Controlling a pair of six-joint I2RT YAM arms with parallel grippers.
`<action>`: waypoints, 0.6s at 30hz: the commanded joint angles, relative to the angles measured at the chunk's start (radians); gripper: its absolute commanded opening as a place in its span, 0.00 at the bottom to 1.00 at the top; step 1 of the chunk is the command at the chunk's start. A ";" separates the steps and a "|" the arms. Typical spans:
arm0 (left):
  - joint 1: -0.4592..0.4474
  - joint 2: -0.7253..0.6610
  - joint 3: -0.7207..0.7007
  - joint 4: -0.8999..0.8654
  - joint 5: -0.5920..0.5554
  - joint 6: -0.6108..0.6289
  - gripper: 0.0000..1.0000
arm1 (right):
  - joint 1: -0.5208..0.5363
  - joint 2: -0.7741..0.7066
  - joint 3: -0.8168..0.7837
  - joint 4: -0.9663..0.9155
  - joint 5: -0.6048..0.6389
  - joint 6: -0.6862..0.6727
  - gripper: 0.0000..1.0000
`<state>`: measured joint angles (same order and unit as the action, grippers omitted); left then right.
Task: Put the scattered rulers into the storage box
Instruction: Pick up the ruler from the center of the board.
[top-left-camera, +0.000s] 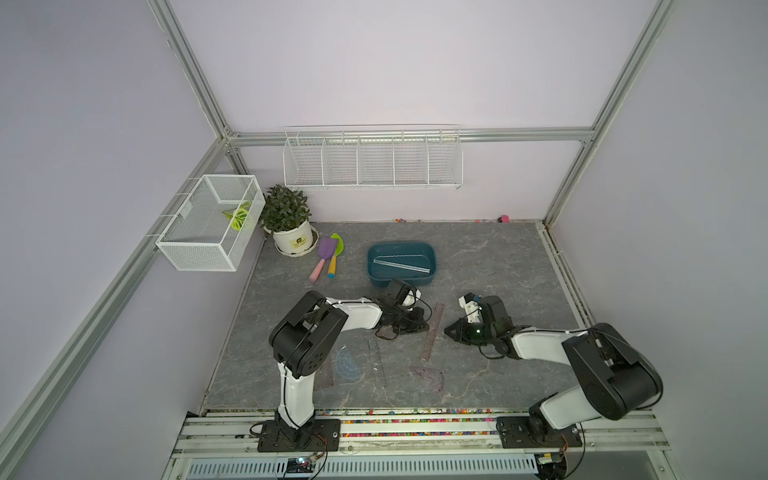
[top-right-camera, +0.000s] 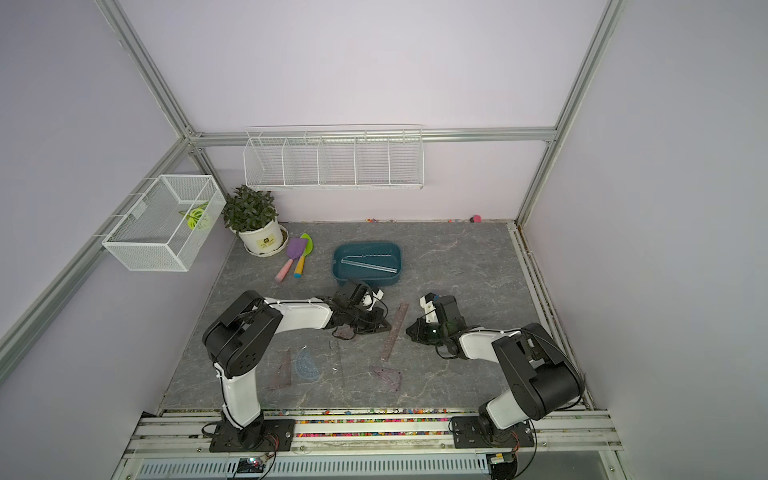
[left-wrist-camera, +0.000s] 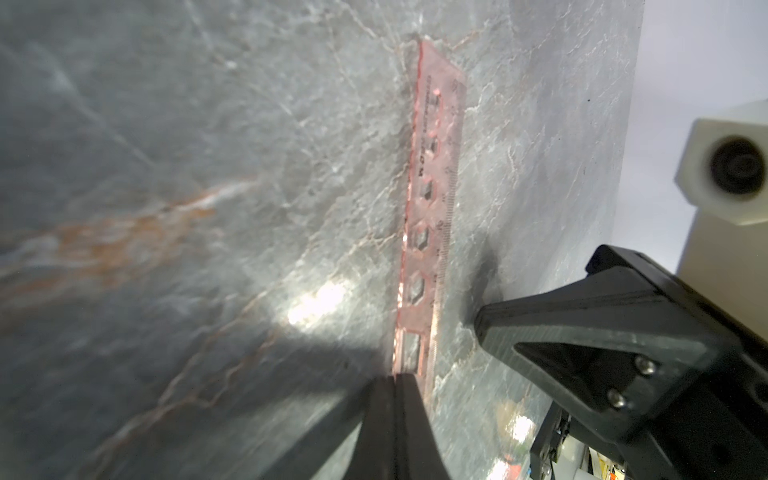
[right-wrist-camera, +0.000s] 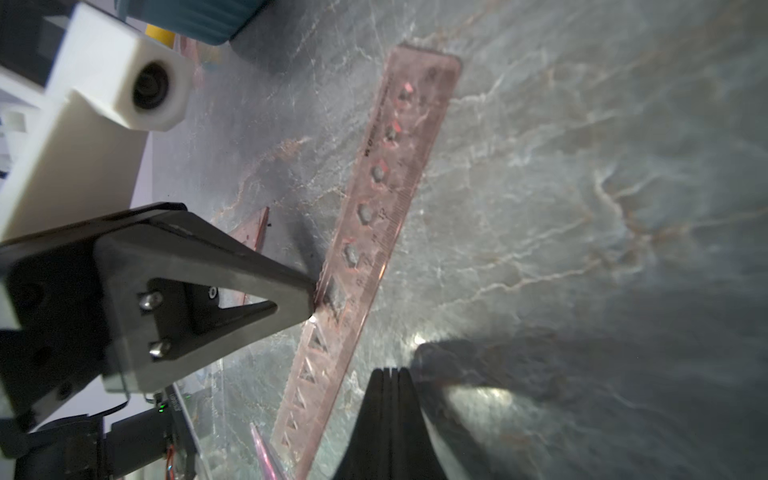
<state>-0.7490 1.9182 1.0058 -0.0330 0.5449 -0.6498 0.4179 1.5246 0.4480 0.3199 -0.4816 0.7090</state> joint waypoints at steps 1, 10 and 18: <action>0.000 -0.025 -0.015 -0.022 -0.036 -0.007 0.00 | -0.011 0.015 -0.019 0.083 -0.057 0.060 0.03; 0.017 -0.064 -0.018 0.017 -0.032 -0.030 0.00 | -0.040 -0.010 -0.009 0.078 -0.085 0.069 0.04; 0.028 -0.097 -0.028 0.040 -0.028 -0.044 0.00 | -0.048 -0.040 0.000 0.056 -0.089 0.073 0.04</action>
<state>-0.7265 1.8450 0.9943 -0.0200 0.5228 -0.6815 0.3752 1.5070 0.4389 0.3817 -0.5537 0.7708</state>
